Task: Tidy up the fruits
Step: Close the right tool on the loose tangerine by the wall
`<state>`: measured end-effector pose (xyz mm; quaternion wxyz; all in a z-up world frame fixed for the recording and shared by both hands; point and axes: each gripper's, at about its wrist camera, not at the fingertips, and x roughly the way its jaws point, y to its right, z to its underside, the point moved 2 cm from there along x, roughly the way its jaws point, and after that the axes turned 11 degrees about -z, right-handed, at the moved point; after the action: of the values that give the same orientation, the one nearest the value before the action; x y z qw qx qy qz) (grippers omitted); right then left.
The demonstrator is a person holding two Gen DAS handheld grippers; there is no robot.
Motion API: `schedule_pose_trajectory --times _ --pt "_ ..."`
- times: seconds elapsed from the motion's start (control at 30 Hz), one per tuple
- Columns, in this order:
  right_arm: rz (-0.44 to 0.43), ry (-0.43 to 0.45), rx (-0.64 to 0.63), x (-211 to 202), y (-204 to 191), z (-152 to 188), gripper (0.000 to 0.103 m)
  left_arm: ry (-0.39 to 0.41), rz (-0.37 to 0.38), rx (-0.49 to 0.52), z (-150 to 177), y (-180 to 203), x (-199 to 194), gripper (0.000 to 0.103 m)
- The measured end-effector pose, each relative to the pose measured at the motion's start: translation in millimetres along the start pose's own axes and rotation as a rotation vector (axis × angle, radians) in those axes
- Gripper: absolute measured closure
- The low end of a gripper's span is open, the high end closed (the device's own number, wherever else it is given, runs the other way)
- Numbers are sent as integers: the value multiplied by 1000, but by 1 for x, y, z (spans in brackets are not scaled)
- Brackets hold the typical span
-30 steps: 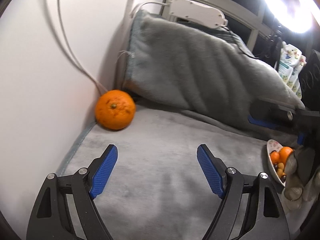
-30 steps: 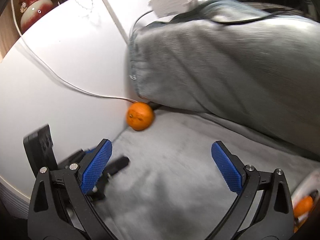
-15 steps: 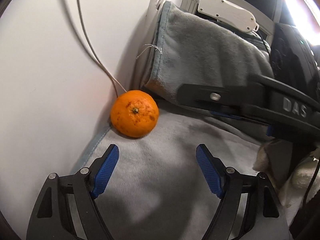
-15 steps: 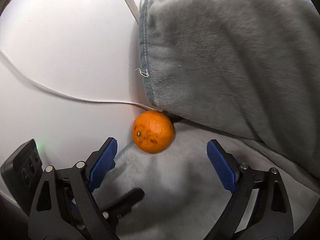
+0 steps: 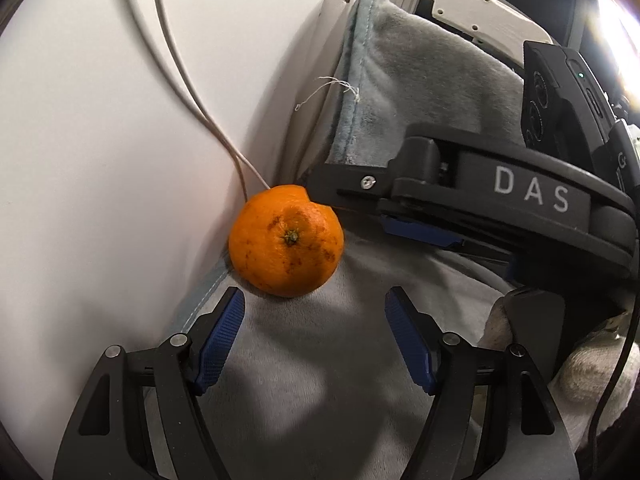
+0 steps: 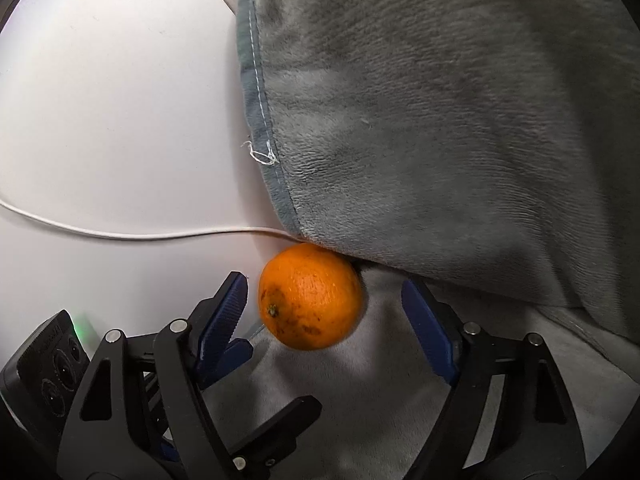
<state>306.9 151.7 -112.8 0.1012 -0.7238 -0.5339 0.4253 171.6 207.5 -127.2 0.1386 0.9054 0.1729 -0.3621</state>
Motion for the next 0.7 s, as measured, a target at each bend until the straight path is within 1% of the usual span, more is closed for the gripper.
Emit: schedule_pose_trajectory --times 0.1,0.23,0.43,0.6,0.63,0.7 --pt "1 -8 3 8 3 0 22 -2 -1 -7 -3 -3 5 30" --pt "-9 -23 15 20 8 2 28 -12 -14 3 -4 -5 13 30" --pt "-7 -34 14 38 11 13 29 -40 -24 -21 -10 -4 29 31" --pt "-23 -34 12 35 12 20 32 -50 -3 -16 -13 -4 34 32" --pt "-25 -36 9 35 12 21 35 -52 1 -18 -13 -4 34 32" --pt "-36 -42 4 32 7 18 39 -55 3 -26 -13 -7 37 38"
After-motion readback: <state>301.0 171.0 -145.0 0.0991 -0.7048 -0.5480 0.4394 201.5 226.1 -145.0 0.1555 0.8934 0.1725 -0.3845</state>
